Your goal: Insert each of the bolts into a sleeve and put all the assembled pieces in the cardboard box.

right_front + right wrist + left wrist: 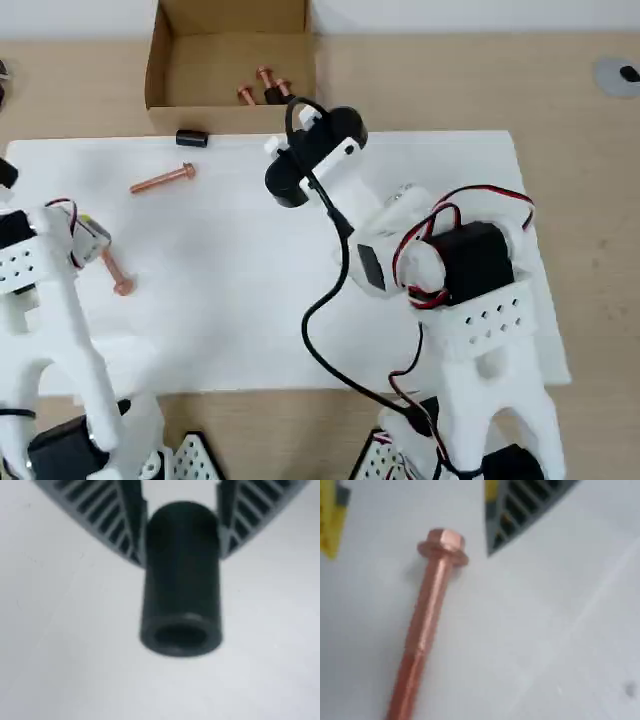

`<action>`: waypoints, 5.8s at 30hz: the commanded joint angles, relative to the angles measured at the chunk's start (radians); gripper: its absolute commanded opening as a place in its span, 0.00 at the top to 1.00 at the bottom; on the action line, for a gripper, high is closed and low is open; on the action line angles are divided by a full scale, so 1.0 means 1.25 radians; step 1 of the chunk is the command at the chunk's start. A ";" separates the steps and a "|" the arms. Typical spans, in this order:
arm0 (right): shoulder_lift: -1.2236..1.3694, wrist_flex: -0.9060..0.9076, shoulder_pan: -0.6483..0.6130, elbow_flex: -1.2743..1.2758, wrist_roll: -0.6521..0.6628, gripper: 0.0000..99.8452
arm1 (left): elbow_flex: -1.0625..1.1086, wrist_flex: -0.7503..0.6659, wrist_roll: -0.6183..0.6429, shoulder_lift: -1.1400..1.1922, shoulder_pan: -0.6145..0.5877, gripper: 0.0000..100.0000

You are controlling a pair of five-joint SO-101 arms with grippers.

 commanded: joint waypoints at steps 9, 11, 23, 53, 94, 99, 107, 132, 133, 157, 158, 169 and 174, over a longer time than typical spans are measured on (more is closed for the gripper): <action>-0.024 0.004 -0.006 -0.047 -0.005 0.99 | -0.033 0.050 -0.042 0.006 0.021 0.78; -0.024 0.004 -0.006 -0.047 -0.005 0.99 | -0.052 0.085 -0.054 0.051 0.017 0.78; -0.023 0.004 -0.006 -0.047 -0.005 0.99 | -0.115 0.120 -0.058 0.218 0.020 0.83; -0.024 0.002 -0.006 -0.048 -0.005 0.99 | -0.021 0.021 -0.076 0.290 0.066 0.79; -0.023 -0.001 -0.006 -0.048 -0.001 0.99 | 0.090 -0.119 -0.071 0.138 0.026 0.79; -0.023 -0.001 -0.006 -0.048 -0.001 0.99 | 0.091 -0.119 -0.075 0.139 0.020 0.79; -0.023 0.000 -0.006 -0.050 -0.001 0.99 | 0.115 -0.160 -0.075 0.139 0.021 0.79; -0.026 -0.001 -0.006 -0.051 -0.001 0.99 | 0.010 -0.157 -0.075 0.350 0.025 0.79; -0.025 -0.001 -0.006 -0.051 -0.001 0.99 | 0.009 -0.157 -0.075 0.348 0.026 0.79; -0.024 -0.012 -0.006 -0.048 0.000 0.99 | 0.104 -0.123 -0.098 0.075 0.060 0.88; -0.024 -0.012 -0.006 -0.048 0.000 0.99 | 0.109 -0.123 -0.098 0.075 0.060 0.86; -0.026 -0.011 -0.006 -0.050 0.000 0.99 | 0.119 -0.130 -0.098 0.077 0.061 0.83; -0.026 -0.010 -0.006 -0.051 0.000 0.99 | 0.128 -0.131 -0.098 0.079 0.063 0.83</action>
